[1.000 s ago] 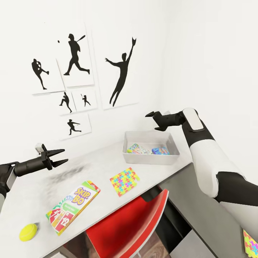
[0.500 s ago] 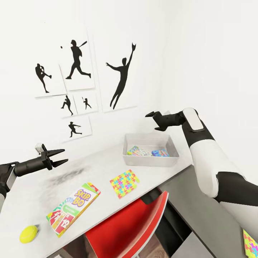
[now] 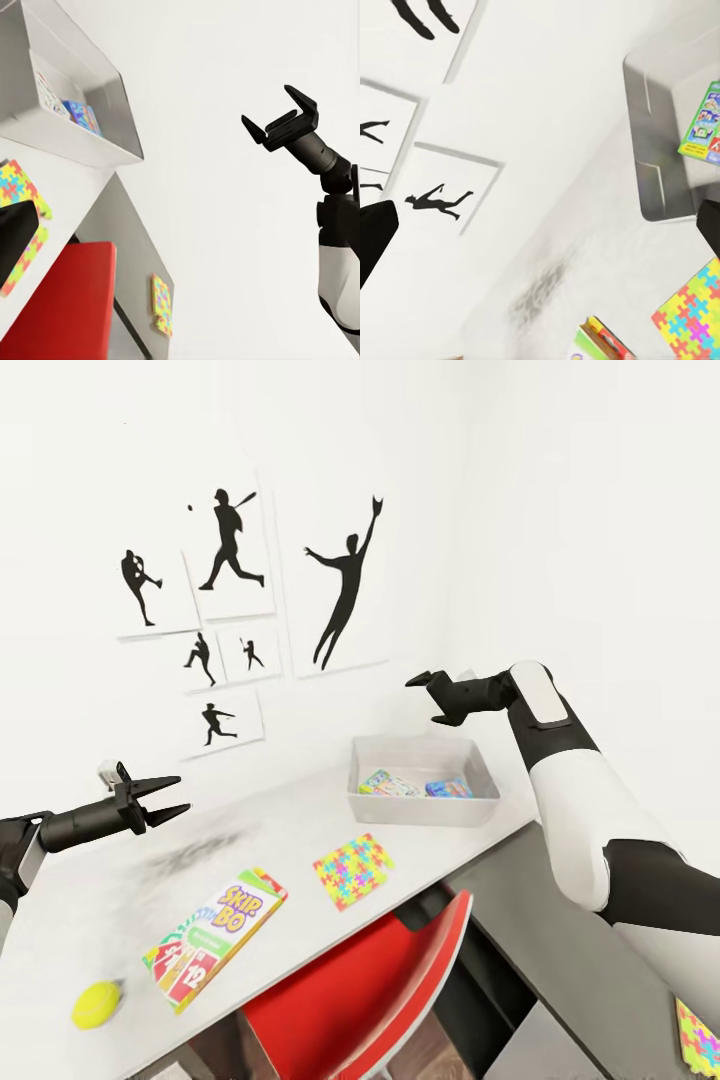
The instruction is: Put all the toys in the child's room - the three board games (two on the bed and one on the table), the two jigsaw puzzles on the table, and the tennis ball on the table - inside the toy box on the table in the child's room.
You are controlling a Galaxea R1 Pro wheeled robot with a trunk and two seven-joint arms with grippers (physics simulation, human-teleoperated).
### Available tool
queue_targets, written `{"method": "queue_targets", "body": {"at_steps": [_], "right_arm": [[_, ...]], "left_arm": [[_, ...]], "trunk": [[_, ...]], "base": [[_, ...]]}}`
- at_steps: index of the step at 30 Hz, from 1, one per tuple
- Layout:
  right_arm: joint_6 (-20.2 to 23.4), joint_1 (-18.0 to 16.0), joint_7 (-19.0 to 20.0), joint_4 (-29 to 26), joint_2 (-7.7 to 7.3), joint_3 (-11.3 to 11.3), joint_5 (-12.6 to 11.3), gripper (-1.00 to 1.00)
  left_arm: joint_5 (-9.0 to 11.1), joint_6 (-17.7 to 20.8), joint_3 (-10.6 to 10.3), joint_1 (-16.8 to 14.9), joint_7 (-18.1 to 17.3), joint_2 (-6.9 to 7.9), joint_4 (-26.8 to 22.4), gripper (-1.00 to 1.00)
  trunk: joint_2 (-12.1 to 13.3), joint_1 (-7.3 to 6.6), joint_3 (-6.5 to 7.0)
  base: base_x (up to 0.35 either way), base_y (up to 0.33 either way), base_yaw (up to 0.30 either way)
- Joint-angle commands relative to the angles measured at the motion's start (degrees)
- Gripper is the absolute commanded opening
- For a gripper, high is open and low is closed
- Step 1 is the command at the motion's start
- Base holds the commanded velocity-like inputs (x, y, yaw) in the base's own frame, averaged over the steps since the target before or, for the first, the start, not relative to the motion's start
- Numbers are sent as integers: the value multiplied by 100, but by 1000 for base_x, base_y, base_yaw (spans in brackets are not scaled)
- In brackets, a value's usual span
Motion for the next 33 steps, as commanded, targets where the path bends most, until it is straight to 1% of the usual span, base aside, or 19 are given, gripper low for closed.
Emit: {"method": "queue_targets", "body": {"at_steps": [1,7,21,33], "right_arm": [[16,-8,-60,-3,8,-29,-47,100],[16,-8,-60,-3,8,-32,-47,100],[16,-8,-60,-4,8,-34,-47,100],[16,-8,-60,-3,8,-28,-47,100]], "left_arm": [[-7,61,0,-5,-27,1,2,100],[-7,61,0,-5,-27,1,2,100],[-7,61,0,-5,-27,21,2,100],[-7,61,-5,-5,-27,93,2,100]], "trunk": [[-13,3,-4],[-13,3,53],[-13,3,185],[-13,3,299]], "base": [[-130,98,0],[-84,52,0],[-25,8,0],[-156,0,0]]}}
